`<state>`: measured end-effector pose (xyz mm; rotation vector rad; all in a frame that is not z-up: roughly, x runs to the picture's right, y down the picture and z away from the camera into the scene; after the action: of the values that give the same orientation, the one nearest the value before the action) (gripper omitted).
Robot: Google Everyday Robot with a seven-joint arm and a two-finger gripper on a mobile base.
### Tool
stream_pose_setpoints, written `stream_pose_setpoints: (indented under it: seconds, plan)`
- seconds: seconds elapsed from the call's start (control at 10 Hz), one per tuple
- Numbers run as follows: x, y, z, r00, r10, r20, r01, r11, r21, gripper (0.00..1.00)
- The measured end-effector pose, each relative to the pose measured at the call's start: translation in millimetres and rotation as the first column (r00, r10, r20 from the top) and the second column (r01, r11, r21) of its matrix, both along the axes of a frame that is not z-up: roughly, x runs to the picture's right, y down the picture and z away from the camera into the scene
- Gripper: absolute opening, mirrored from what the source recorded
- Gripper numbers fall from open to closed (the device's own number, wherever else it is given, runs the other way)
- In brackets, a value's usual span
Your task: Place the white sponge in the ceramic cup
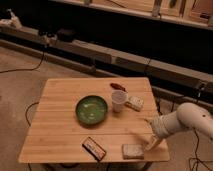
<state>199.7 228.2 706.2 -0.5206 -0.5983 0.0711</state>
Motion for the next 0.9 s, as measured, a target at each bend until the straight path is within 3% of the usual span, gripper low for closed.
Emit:
stream_pose_setpoints:
  seconds: [0.4, 0.9]
  plan:
    - [-21.3, 27.5, -12.8, 0.992, 0.082, 0.097, -0.075, 0.9939, -0.081, 0.8]
    - [-4.2, 64.0, -2.7, 0.995, 0.091, 0.035, -0.084, 0.9835, -0.16, 0.8]
